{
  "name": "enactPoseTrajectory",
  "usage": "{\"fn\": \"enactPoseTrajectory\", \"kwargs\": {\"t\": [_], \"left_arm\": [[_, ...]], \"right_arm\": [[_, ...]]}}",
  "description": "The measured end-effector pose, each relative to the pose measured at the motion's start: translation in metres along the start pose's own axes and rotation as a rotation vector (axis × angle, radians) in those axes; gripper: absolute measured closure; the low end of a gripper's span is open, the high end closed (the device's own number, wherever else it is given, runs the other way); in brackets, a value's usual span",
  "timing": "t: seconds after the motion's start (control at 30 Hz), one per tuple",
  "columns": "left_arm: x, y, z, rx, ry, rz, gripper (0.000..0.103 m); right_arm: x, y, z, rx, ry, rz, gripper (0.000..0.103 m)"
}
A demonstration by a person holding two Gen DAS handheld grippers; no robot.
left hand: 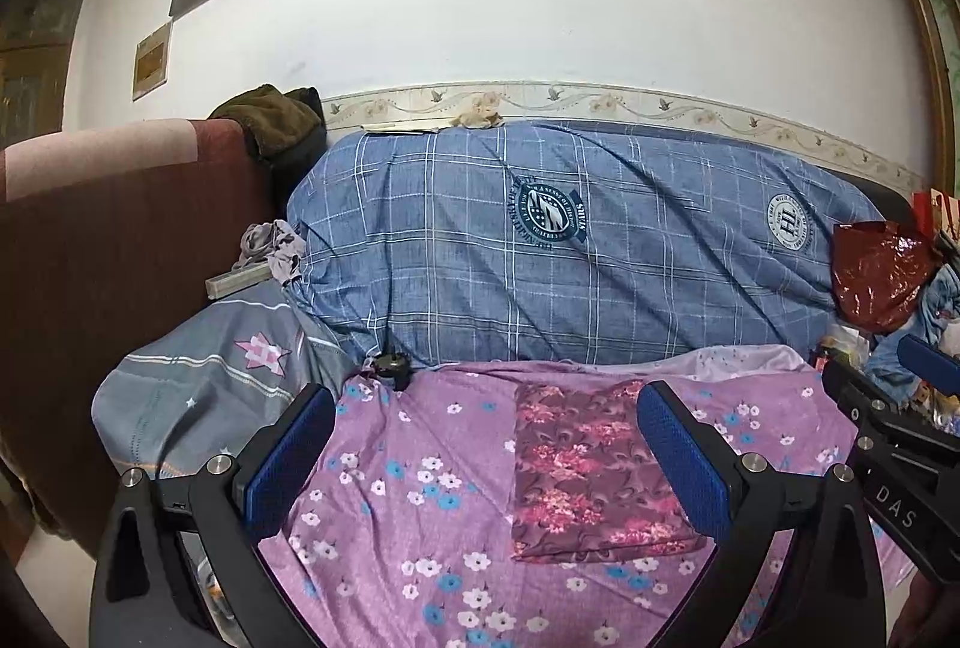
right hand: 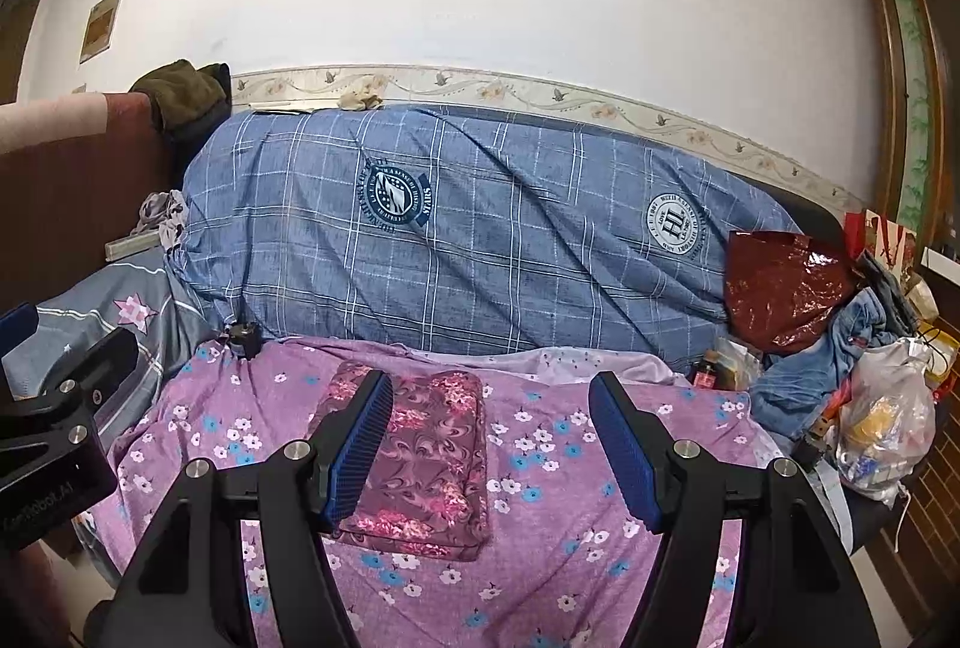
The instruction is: Fold small clothes
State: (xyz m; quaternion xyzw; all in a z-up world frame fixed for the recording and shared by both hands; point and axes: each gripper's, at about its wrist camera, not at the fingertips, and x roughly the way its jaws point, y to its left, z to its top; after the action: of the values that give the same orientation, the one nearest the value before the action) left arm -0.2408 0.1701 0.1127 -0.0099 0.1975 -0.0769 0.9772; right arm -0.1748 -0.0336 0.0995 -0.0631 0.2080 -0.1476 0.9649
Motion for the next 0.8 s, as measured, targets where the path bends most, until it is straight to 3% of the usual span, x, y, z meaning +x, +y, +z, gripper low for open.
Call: {"fn": "enactPoseTrajectory", "kwargs": {"t": [0.5, 0.8], "left_arm": [[0.043, 0.003, 0.010, -0.040, 0.025, 0.016, 0.001], [0.022, 0.005, 0.010, -0.053, 0.009, 0.002, 0.001]], "right_arm": [[0.035, 0.015, 0.003, -0.029, 0.033, 0.020, 0.033], [0.016, 0.010, 0.001, -0.026, 0.023, 0.004, 0.033]]}}
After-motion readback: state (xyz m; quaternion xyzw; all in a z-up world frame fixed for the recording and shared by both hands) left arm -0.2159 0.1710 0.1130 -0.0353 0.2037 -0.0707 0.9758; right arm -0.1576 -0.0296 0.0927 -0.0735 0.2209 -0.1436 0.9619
